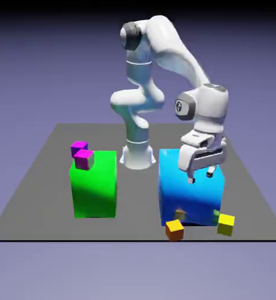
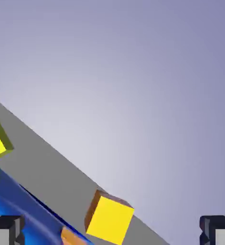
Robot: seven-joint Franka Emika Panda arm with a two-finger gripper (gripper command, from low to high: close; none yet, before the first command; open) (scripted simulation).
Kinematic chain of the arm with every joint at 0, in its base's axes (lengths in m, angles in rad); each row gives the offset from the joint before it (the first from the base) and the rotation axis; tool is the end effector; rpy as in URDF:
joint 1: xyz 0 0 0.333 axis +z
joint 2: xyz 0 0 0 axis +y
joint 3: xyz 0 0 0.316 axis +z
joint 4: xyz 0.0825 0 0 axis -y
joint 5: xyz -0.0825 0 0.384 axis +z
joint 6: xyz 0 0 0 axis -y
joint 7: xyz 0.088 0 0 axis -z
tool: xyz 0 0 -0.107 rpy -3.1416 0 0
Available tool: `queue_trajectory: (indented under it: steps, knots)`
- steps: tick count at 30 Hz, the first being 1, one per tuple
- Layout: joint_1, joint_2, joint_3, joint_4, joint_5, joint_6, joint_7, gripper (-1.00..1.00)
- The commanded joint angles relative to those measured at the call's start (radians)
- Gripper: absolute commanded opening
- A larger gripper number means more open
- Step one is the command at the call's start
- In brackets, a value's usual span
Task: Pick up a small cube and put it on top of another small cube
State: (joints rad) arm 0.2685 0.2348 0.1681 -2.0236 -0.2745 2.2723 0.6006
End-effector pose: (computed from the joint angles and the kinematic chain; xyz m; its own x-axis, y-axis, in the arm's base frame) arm 0.5413 0.2420 0.3377 0.9947 0.0139 0.1017 -0.0004 -0.9902 0.1393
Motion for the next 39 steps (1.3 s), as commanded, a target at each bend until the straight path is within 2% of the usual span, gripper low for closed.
queue_trajectory:
  steps: [1, 17, 19, 23, 24, 29, 35, 39]
  knots:
    - [0.012, 0.036, 0.008, 0.035, -0.012, -0.034, -0.006, 0.00]
    - [0.197, 0.616, 0.129, 0.602, -0.210, -0.585, -0.107, 0.00]
    - [0.199, 0.624, 0.130, 0.609, -0.213, -0.593, -0.109, 0.00]
    - [0.174, 0.667, 0.109, 0.510, -0.245, -0.455, -0.078, 0.00]
    - [0.174, 0.667, 0.109, 0.510, -0.245, -0.455, -0.078, -1.00]
    - [0.181, 0.624, 0.150, 0.614, -0.240, -0.581, -0.144, -1.00]
    - [-0.036, 0.540, 0.196, 0.554, -0.249, -0.540, -0.211, -1.00]
    - [-0.141, 0.451, 0.113, 0.459, -0.079, -0.575, -0.046, -1.00]
